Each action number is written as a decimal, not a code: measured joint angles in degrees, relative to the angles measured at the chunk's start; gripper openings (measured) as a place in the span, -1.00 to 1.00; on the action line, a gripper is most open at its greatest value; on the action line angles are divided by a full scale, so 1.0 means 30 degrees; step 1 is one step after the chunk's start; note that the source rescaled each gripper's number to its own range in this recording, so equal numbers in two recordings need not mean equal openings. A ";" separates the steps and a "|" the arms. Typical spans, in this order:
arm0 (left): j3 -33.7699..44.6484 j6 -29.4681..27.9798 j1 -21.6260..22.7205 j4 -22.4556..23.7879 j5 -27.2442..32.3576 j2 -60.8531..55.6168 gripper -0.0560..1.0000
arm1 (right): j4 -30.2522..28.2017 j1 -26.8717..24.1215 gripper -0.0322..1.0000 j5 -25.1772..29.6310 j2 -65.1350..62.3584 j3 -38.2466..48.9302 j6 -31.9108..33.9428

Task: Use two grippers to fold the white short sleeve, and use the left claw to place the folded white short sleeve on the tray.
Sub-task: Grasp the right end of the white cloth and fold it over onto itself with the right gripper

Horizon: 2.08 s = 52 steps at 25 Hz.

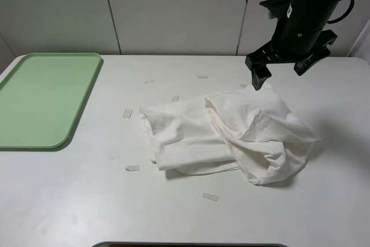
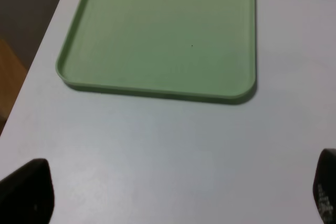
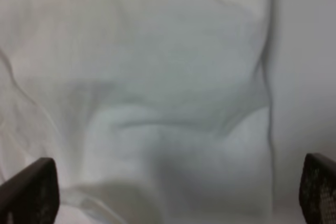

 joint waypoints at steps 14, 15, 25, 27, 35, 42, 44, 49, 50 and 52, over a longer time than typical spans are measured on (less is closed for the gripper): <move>0.0000 0.0000 0.0000 0.0000 0.0000 0.0000 0.97 | -0.2120 0.0000 1.00 0.1084 -0.2447 0.0000 -0.0830; 0.0000 0.0000 0.0000 0.0000 0.0000 0.0000 0.97 | -0.2137 -0.0103 1.00 0.1009 -0.2287 0.0000 -0.0917; 0.0000 0.0000 0.0000 0.0000 0.0000 0.0000 0.97 | -0.2081 -0.1802 1.00 0.0698 0.0896 0.0000 -0.0846; 0.0000 0.0000 0.0000 0.0000 0.0000 0.0000 0.97 | -0.1877 -0.1802 1.00 0.0612 0.1346 0.0000 -0.0877; 0.0000 0.0000 0.0000 0.0000 0.0000 0.0000 0.97 | -0.0727 -0.1802 1.00 0.0122 0.2325 0.1569 -0.1286; 0.0000 -0.0017 0.0000 0.0000 0.0000 0.0000 0.97 | 0.0285 -0.1760 1.00 0.0896 0.2331 0.3940 -0.1354; 0.0000 -0.0018 0.0000 0.0000 0.0000 0.0000 0.97 | 0.0613 -0.1598 1.00 0.0872 0.2206 0.4503 -0.1485; 0.0000 -0.0018 0.0000 0.0000 0.0000 0.0000 0.97 | 0.0912 -0.0772 1.00 0.0872 0.1355 0.5566 -0.1734; 0.0000 -0.0018 0.0000 0.0000 0.0017 0.0000 0.97 | 0.0941 -0.0609 1.00 0.0891 0.1044 0.5720 -0.1734; 0.0000 -0.0018 0.0000 0.0005 0.0017 0.0000 0.97 | 0.1067 -0.0313 1.00 0.0983 -0.0136 0.5872 -0.1774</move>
